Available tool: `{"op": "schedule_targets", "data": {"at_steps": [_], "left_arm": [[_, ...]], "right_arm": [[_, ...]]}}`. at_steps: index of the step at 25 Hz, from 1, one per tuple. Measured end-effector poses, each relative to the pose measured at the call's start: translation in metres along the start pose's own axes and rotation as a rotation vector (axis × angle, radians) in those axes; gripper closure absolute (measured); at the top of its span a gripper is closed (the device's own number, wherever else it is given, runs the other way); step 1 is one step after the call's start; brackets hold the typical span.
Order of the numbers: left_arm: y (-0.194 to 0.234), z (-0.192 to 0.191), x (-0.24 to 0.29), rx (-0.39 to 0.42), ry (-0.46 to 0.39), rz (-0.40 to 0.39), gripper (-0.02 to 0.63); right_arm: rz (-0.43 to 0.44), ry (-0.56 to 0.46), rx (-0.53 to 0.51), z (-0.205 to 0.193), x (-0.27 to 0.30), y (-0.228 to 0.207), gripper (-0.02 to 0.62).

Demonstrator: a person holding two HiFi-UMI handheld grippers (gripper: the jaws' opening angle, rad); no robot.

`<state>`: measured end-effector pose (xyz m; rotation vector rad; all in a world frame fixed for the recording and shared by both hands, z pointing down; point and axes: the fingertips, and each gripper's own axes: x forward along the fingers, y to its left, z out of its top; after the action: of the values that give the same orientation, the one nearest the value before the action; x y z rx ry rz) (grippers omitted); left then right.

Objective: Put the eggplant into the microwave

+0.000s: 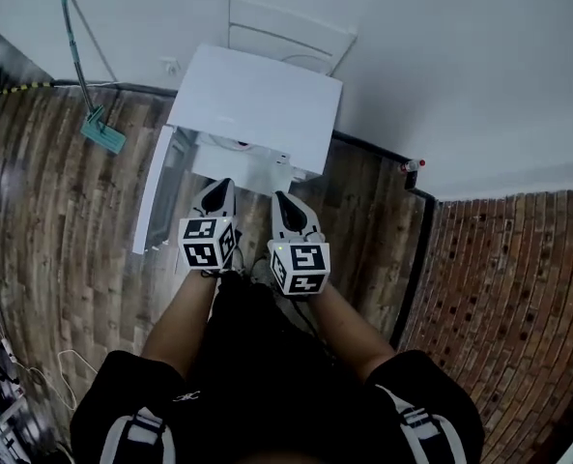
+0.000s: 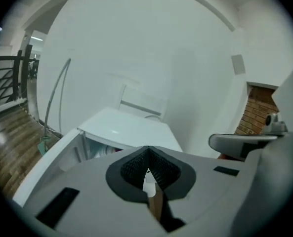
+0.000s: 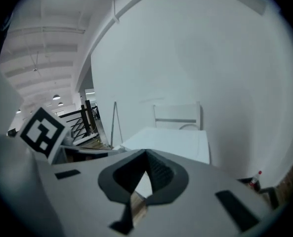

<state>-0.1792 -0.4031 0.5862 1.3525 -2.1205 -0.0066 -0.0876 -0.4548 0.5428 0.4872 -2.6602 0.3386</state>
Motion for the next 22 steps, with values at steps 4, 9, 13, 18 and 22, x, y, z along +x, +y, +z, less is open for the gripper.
{"op": "schedule_targets", "data": {"at_steps": [4, 9, 13, 18, 22], "left_arm": [[-0.055, 0.062, -0.047, 0.032, -0.035, -0.078, 0.607], [-0.099, 0.146, -0.082, 0.180, -0.122, -0.136, 0.607], [-0.113, 0.185, -0.105, 0.161, -0.182, -0.163, 0.607], [-0.119, 0.204, -0.111, 0.237, -0.212, -0.147, 0.607], [-0.114, 0.204, -0.104, 0.255, -0.202, -0.122, 0.607]], "right_arm": [[-0.035, -0.100, 0.023, 0.073, -0.031, -0.002, 0.583], [-0.053, -0.173, 0.042, 0.142, -0.058, -0.006, 0.583], [-0.041, -0.230, 0.039, 0.167, -0.075, -0.001, 0.583], [-0.050, -0.285, 0.028, 0.190, -0.075, -0.003, 0.583], [-0.060, -0.310, 0.019, 0.199, -0.076, -0.003, 0.583]]}}
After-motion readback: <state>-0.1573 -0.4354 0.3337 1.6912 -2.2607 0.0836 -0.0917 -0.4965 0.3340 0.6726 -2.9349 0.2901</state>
